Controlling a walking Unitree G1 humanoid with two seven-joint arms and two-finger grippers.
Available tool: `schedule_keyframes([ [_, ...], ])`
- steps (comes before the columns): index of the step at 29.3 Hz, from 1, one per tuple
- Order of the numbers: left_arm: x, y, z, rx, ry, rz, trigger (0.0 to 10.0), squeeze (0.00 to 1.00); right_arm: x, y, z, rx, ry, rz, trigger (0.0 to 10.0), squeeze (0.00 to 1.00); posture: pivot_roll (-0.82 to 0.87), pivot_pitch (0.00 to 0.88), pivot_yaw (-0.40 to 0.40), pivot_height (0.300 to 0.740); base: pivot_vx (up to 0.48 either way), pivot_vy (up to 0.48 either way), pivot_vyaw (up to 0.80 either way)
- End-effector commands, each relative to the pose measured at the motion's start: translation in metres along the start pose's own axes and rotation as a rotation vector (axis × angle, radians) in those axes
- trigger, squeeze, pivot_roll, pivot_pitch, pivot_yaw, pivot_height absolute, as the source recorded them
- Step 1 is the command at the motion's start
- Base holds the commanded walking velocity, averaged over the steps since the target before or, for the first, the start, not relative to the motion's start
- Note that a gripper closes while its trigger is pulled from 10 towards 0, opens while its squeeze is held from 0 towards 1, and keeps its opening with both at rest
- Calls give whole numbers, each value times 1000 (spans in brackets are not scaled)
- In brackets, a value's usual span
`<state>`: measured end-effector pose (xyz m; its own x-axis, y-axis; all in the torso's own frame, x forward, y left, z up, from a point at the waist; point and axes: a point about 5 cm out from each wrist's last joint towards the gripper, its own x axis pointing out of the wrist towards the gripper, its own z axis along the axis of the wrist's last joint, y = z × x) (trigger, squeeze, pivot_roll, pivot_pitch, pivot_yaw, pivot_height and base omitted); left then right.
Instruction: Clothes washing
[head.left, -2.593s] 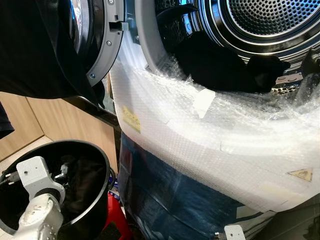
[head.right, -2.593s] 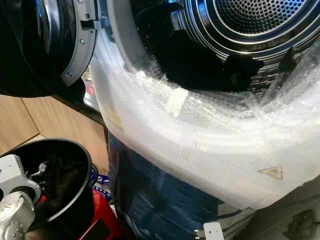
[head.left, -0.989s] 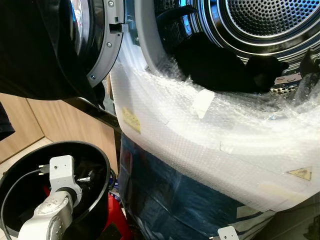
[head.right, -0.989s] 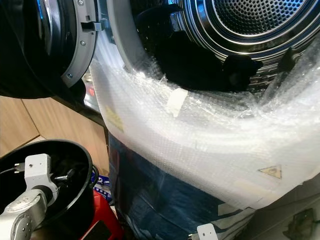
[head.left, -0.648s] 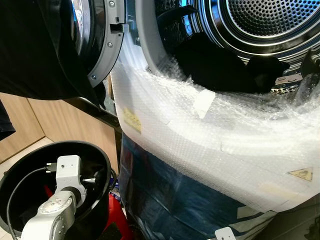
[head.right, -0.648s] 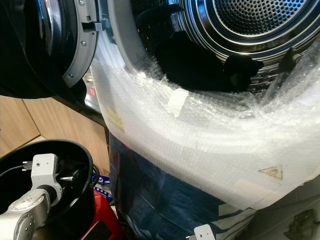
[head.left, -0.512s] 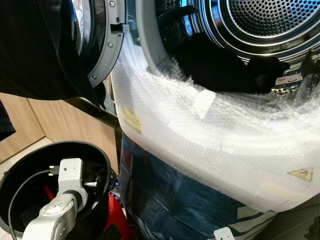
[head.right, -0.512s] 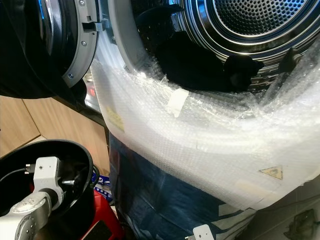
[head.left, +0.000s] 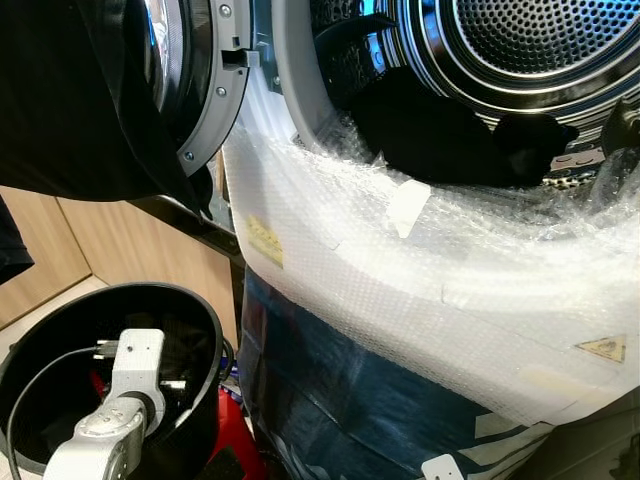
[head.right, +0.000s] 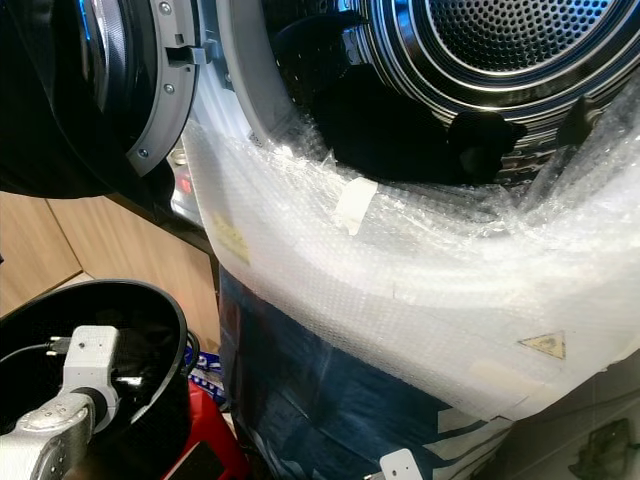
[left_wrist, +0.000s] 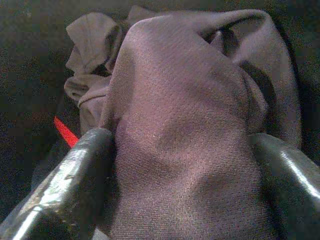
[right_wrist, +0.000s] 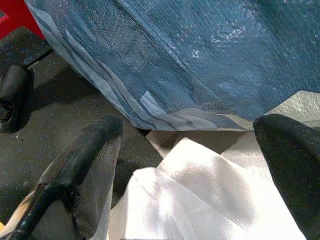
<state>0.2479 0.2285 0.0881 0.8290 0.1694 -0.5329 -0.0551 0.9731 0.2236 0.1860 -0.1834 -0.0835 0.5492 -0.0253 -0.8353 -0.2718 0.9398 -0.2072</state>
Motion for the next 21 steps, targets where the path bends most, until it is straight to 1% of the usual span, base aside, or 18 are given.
schedule_keyframes([
  [1, 0, 0, -2, 21, 6, 20, 0, 0, 0, -2, -2, 4, 7, -10, 10000, 0, 165, 65, -81, 740, 0, 0, 0],
  [3, 1, 0, 0, 40, 4, 16, 0, 0, -1, -3, -4, 8, 10, -12, 10000, 0, 161, 68, -82, 740, 0, 0, 0],
  [5, 1, 0, 0, 40, 4, 11, 0, 0, -1, -2, -4, 7, 10, -11, 10000, 0, 161, 67, -83, 740, 0, 0, 0],
  [6, 2, -1, 1, 59, -2, 6, 0, 0, -1, -3, -4, 6, 10, -11, 10000, 0, 160, 67, -83, 740, 0, 0, 0],
  [8, 3, -3, 2, 70, -10, -6, 0, 0, -1, -3, -4, 3, 9, -12, 10000, 0, 154, 66, -84, 740, 0, 0, 0],
  [14, 4, -6, 3, 89, -11, -17, 0, 0, -1, -4, -3, -3, 7, -14, 10000, 0, 153, 68, -85, 740, 0, 0, 0],
  [21, 3, -7, 2, 108, -9, -32, 0, 0, -1, -5, -3, 16, 4, -21, 10000, 0, 159, 72, -83, 740, 0, 0, 0],
])
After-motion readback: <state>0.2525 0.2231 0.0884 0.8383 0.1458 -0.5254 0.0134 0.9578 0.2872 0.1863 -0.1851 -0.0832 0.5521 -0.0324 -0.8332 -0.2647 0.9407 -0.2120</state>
